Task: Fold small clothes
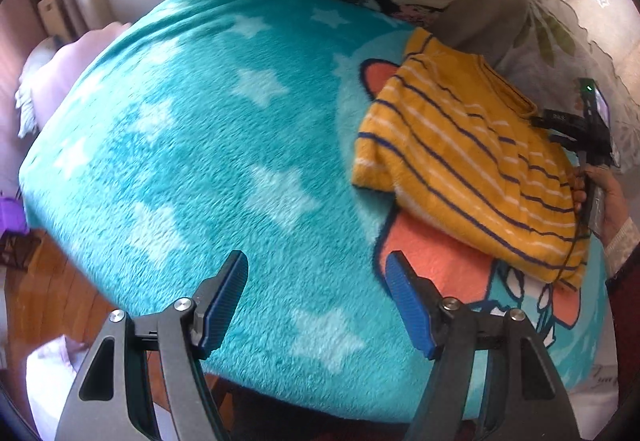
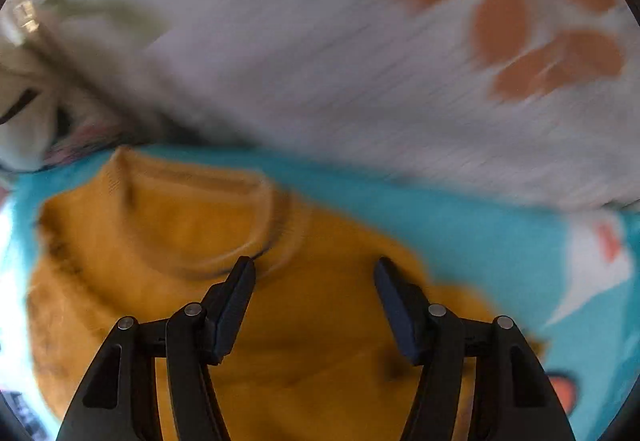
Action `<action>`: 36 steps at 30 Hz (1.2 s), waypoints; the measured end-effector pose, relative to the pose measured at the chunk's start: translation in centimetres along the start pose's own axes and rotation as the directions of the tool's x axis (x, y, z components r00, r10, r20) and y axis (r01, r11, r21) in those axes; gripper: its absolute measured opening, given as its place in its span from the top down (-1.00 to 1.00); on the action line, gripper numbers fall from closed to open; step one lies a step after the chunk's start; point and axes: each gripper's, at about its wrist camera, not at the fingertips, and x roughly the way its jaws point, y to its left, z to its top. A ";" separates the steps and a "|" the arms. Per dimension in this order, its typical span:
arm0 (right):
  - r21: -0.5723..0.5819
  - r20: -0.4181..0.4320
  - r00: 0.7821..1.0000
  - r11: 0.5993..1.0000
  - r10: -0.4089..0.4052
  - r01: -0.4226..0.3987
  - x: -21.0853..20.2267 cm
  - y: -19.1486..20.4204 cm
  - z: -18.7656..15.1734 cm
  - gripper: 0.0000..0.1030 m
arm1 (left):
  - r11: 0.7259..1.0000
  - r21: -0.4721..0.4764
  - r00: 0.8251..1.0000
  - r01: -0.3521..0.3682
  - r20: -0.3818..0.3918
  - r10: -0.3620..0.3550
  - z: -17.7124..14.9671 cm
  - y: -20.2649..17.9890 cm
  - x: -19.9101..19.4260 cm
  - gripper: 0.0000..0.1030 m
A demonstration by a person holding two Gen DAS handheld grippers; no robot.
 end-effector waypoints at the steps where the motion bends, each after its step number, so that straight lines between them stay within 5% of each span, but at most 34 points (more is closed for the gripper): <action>1: 0.019 0.014 0.999 0.999 -0.033 0.033 -0.4 -0.5 0.0 -0.30 | 1.000 -0.005 1.000 0.000 -0.001 0.000 0.0 0.1 0.1 -0.37; 3: 0.054 0.051 0.990 0.991 -0.128 0.125 -1.8 -1.6 -0.5 -0.33 | 1.000 -0.004 1.000 0.004 -0.001 -0.004 0.1 -0.1 0.3 -0.37; 13: 0.165 0.060 0.994 0.981 0.095 -0.104 -9.9 -6.9 -9.6 -0.50 | 0.985 0.142 0.992 0.100 0.061 -0.109 6.5 -4.2 3.2 -0.42; 19: 0.235 0.003 0.998 0.970 0.056 -0.055 -9.3 -7.9 -15.0 -0.50 | 0.983 0.174 0.998 0.060 -0.026 -0.057 10.8 -4.7 10.1 -0.43; 22: 0.297 -0.001 0.998 0.953 0.066 -0.063 -10.0 -9.2 -17.1 -0.52 | 0.978 0.196 0.997 0.075 -0.023 -0.072 11.5 -4.6 10.2 -0.54; 29: 0.384 0.058 0.997 0.921 0.055 -0.073 -13.0 -9.1 -19.2 -0.53 | 0.980 0.069 0.982 0.187 -0.032 -0.185 12.0 -0.2 7.8 -0.54; 36: 0.317 0.109 0.985 0.934 0.136 -0.164 -14.6 -2.2 -17.7 -0.54 | 0.956 0.006 0.951 0.293 -0.100 -0.291 10.1 1.0 9.2 -0.60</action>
